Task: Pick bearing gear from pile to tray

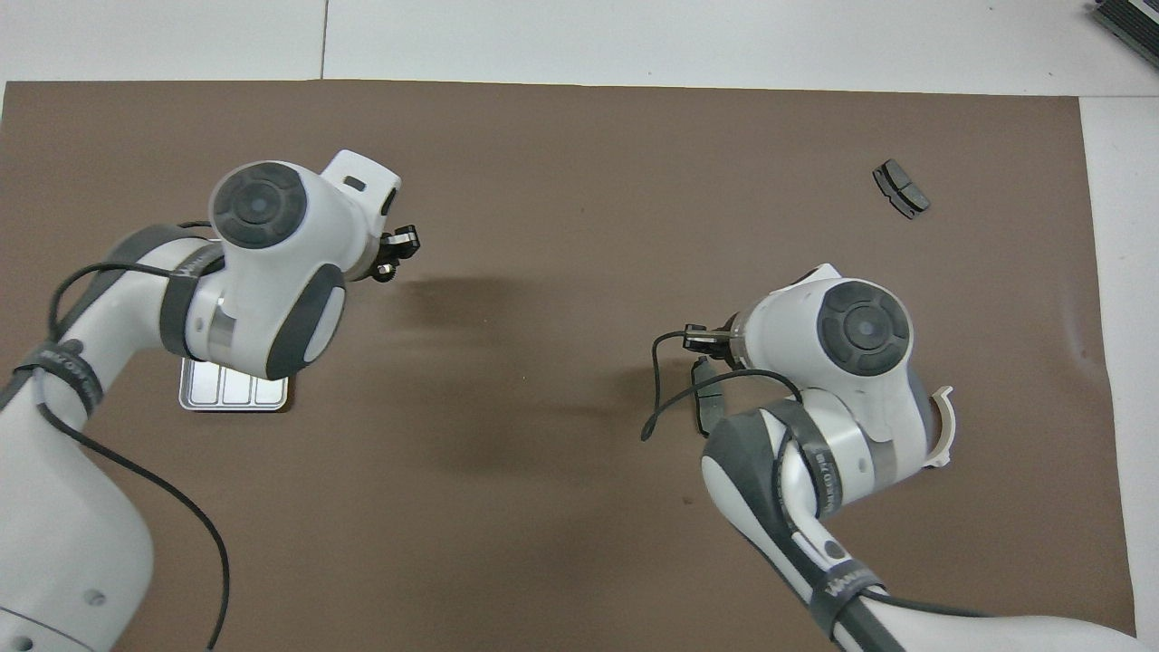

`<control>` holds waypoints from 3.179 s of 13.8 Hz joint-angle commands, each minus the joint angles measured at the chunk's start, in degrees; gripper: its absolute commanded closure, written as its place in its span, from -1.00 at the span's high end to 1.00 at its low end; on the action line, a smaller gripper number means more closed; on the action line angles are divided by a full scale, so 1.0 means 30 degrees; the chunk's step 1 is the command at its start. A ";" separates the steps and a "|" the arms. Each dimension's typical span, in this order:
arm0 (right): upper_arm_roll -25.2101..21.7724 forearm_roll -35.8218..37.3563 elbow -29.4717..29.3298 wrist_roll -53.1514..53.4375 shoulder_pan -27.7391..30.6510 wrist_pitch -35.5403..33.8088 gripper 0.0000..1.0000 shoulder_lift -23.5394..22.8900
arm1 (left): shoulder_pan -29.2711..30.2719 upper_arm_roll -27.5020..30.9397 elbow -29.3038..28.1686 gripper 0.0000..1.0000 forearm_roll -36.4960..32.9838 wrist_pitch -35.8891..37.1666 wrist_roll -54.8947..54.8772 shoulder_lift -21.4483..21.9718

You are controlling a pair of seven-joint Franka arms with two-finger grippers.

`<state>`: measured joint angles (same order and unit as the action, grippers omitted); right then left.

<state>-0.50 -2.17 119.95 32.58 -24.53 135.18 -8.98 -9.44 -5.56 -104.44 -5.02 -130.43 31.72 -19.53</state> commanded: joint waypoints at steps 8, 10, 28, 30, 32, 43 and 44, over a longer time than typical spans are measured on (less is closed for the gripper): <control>-0.0008 0.0664 -0.8075 0.7976 -0.4508 -0.1028 -1.00 -0.6527 | 0.5459 -0.0108 -0.2688 -0.18 0.1731 0.1962 -1.1656 0.1968; -0.0008 0.0812 -0.8224 0.8270 -0.5179 -0.0678 -1.00 -0.7201 | 0.5402 -0.0108 -0.2659 0.99 0.1731 0.1934 -1.1658 0.1968; -0.0008 0.1750 -0.4507 -0.0008 0.0817 -0.1438 1.00 -0.3280 | -0.6136 -0.0284 -0.3742 0.91 0.1702 -0.4717 0.2317 0.1618; -0.0008 0.1721 -0.4270 -0.2323 0.2164 -0.1409 1.00 -0.3190 | -0.6755 -0.0284 -0.4355 0.74 0.1702 -0.4920 0.2113 0.1588; -0.0008 0.1517 -0.4007 -0.4724 0.3541 -0.1234 1.00 -0.3190 | -0.7223 -0.0255 -0.4708 0.62 0.1673 -0.5156 0.2053 0.1238; 0.0021 0.1399 -0.1018 -1.1124 0.7562 0.1346 0.86 -0.3103 | -0.7314 -0.0284 -0.5559 0.09 0.1585 -0.7411 0.0999 0.0680; 0.0021 0.1399 -0.0901 -1.1124 0.7562 0.1316 0.57 -0.3044 | -0.7313 -0.0255 -0.5559 0.09 0.1556 -0.7412 0.0273 0.0650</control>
<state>-1.27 2.39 114.97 0.35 -2.53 138.13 -19.97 -30.50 -7.30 -120.17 -0.50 -150.68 35.24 -17.40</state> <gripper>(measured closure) 0.062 0.432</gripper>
